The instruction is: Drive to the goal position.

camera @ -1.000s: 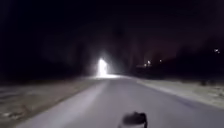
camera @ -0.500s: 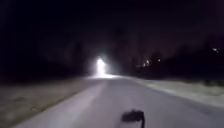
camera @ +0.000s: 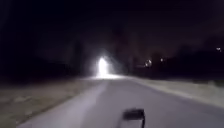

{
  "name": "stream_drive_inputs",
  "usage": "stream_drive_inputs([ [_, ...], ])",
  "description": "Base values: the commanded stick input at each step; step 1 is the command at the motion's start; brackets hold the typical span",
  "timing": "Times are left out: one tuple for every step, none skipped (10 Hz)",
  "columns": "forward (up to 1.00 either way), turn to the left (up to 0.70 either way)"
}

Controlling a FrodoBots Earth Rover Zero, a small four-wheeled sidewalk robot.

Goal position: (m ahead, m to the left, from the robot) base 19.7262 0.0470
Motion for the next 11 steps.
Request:
stream_drive_inputs([
  [1.00,0.07],
  [1.00,0.10],
  [1.00,0.11],
  [1.00,0.11],
  [1.00,0.08],
  [1.00,0.04],
  [1.00,0.04],
  [1.00,0.04],
  [1.00,0.04],
  [1.00,0.04],
  [1.00,0.04],
])
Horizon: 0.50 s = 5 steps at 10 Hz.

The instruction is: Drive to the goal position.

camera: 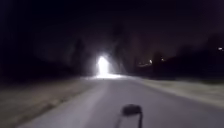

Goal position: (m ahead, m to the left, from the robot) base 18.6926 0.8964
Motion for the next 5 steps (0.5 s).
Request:
stream_drive_inputs([
  [1.00,0.04],
  [1.00,0.04],
  [1.00,0.04],
  [1.00,0.04],
  [1.00,0.04],
])
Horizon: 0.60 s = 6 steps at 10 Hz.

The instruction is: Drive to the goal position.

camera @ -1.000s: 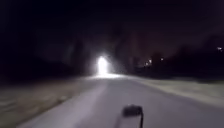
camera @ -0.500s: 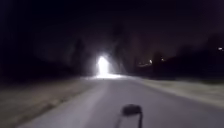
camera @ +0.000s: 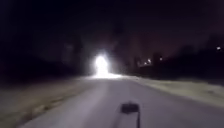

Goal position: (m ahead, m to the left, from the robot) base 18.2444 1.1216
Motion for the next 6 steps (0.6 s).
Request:
stream_drive_inputs([
  [1.00,0.04],
  [1.00,0.04],
  [1.00,0.04],
  [1.00,0.06],
  [1.00,0.09],
  [1.00,0.10],
])
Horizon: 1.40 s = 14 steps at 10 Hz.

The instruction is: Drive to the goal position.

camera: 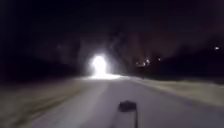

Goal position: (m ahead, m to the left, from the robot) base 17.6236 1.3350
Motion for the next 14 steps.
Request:
stream_drive_inputs([
  [1.00,0.11],
  [1.00,0.11],
  [1.00,0.11],
  [1.00,0.11],
  [1.00,0.11],
  [1.00,0.10],
  [1.00,0.08],
  [1.00,0.04],
  [1.00,0.05],
  [1.00,0.05],
  [1.00,0.05],
  [1.00,0.05],
  [1.00,0.05],
  [1.00,0.05],
])
